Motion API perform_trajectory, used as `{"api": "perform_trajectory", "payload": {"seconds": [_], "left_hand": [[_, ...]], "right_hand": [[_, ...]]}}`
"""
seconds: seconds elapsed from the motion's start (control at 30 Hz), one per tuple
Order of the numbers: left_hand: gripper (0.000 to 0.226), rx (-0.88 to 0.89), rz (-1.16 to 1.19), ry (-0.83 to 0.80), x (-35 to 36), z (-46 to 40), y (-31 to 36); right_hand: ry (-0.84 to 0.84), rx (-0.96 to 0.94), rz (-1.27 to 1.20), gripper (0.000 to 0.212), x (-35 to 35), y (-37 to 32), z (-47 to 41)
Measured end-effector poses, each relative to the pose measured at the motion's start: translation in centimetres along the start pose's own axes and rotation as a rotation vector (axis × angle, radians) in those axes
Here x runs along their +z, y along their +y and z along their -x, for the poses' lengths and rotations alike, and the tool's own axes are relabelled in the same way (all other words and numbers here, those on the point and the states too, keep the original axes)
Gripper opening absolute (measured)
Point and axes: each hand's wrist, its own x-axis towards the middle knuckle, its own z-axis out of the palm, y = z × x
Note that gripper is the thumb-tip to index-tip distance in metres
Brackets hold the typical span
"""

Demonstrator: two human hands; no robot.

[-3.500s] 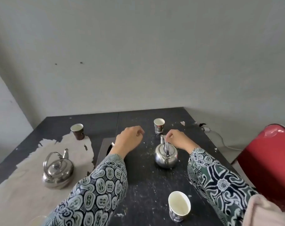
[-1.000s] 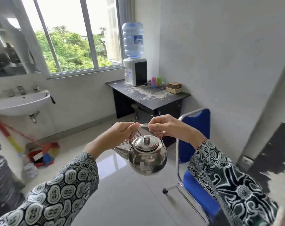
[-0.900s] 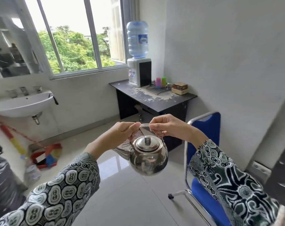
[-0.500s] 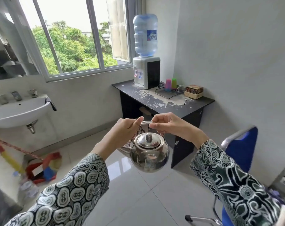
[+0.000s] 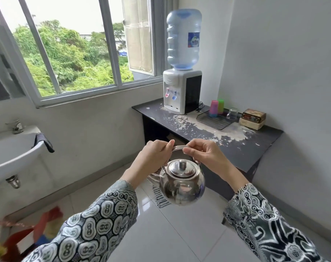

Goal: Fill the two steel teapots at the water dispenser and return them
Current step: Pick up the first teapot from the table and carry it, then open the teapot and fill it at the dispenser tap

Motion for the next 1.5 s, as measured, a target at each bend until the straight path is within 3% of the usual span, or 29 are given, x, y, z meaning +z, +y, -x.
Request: {"api": "perform_trajectory", "payload": {"seconds": [0.33, 0.77, 1.0, 1.5], "left_hand": [[0.046, -0.048, 0.077, -0.032, -2.1, -15.9, -13.4], [0.038, -0.083, 0.082, -0.072, -2.4, -39.7, -25.6], [0.035, -0.066, 0.049, -0.178, -1.3, -52.8, -33.0], [0.027, 0.019, 0.070, -0.442, 3.1, -75.8, -45.8]], "right_hand": [[0.072, 0.032, 0.046, 0.012, 4.1, 7.2, -19.2], [0.003, 0.089, 0.030, 0.016, 1.7, 16.9, -44.2], [0.014, 0.133, 0.046, 0.010, 0.4, 23.0, -57.0], [0.214, 0.354, 0.153, 0.015, -0.7, 35.8, -77.2]]}}
